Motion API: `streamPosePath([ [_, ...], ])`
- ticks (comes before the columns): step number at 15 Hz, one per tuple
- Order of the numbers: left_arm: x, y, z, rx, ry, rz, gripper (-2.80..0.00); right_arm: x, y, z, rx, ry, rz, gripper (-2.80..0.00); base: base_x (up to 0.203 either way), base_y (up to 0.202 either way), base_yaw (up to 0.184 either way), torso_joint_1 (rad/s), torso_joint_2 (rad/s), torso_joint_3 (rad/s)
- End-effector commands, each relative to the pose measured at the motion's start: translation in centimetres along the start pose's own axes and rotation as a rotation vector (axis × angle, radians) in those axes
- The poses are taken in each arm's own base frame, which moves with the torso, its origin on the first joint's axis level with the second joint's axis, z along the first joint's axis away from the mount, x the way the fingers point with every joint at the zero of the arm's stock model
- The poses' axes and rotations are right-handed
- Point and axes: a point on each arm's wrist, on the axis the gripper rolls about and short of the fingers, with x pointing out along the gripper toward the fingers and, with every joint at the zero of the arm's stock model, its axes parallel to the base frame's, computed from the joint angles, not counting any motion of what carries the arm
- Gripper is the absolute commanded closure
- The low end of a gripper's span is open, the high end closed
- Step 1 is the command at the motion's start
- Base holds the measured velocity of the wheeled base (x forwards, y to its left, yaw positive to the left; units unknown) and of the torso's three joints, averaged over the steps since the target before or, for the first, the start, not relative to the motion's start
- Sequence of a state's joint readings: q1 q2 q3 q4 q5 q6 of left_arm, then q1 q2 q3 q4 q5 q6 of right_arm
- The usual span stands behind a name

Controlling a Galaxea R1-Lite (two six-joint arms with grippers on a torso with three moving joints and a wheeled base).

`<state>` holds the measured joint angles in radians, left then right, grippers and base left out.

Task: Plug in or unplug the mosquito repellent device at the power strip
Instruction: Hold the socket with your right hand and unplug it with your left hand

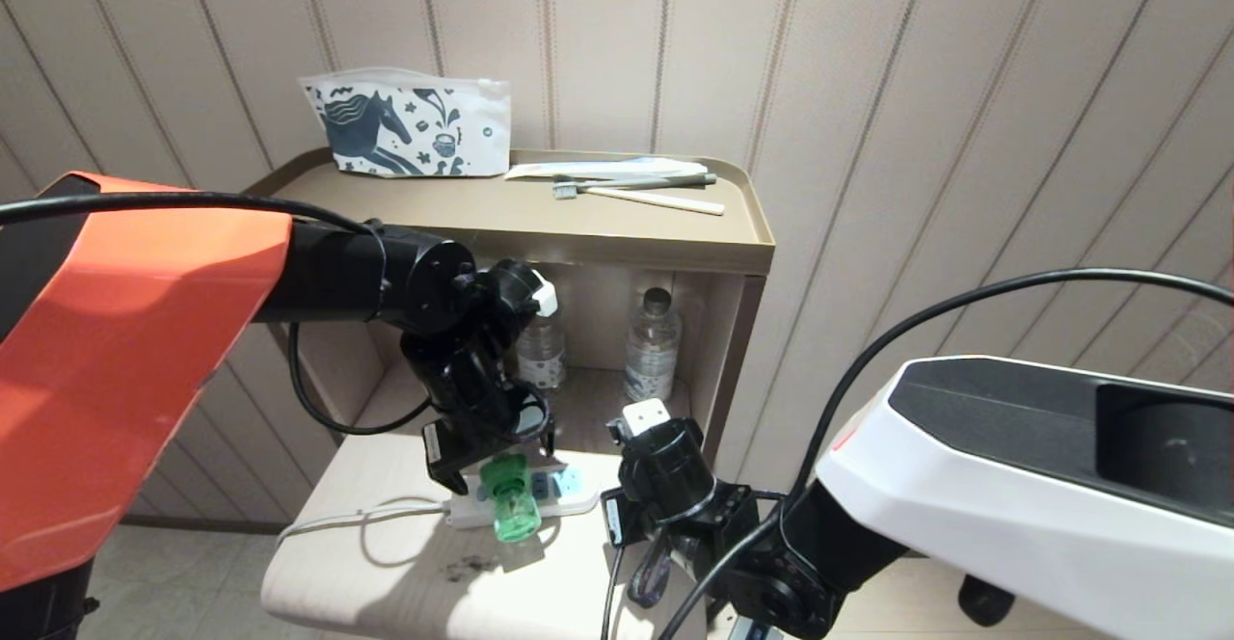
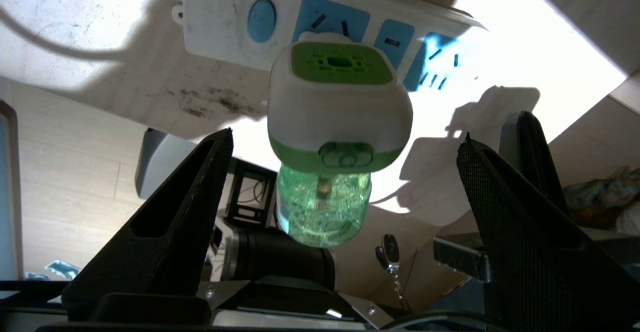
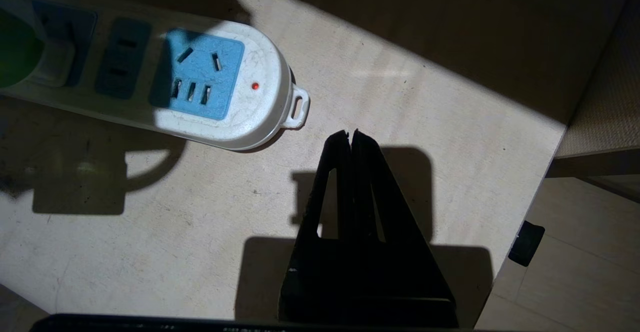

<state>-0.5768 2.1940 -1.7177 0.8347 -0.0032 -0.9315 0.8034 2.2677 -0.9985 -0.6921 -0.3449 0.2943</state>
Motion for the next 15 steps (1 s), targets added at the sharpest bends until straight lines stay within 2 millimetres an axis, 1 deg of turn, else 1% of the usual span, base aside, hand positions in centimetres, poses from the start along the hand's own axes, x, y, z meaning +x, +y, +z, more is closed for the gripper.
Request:
streamPosePath([
  [1, 0.87, -0.16, 0.25, -0.008, 0.010, 0.014, -2.80, 0.12, -0.03, -0.07, 0.003, -0.002, -0.002, 0.00, 0.000, 0.000, 0.000, 0.000, 0.00, 0.000],
  [7, 1.22, -0.56, 0.89, -0.012, 0.004, 0.013, -2.80, 0.32, -0.03, -0.33, 0.004, 0.002, -0.003, 0.00, 0.000, 0.000, 0.000, 0.000, 0.00, 0.000],
  [11, 1.76, -0.37, 1.14, -0.013, 0.013, 0.027, -2.80, 0.37, -0.11, -0.40, 0.003, 0.005, -0.006, 0.00, 0.000, 0.000, 0.000, 0.000, 0.00, 0.000],
  [12, 1.71, -0.35, 1.05, -0.005, 0.017, 0.034, 0.00, 0.40, -0.11, -0.45, 0.002, 0.006, -0.005, 0.00, 0.000, 0.000, 0.000, 0.000, 0.00, 0.000],
  [15, 1.56, -0.52, 1.17, -0.007, 0.019, 0.032, 0.00, 0.61, -0.12, -0.76, 0.001, 0.014, -0.008, 0.00, 0.000, 0.000, 0.000, 0.000, 0.00, 0.000],
])
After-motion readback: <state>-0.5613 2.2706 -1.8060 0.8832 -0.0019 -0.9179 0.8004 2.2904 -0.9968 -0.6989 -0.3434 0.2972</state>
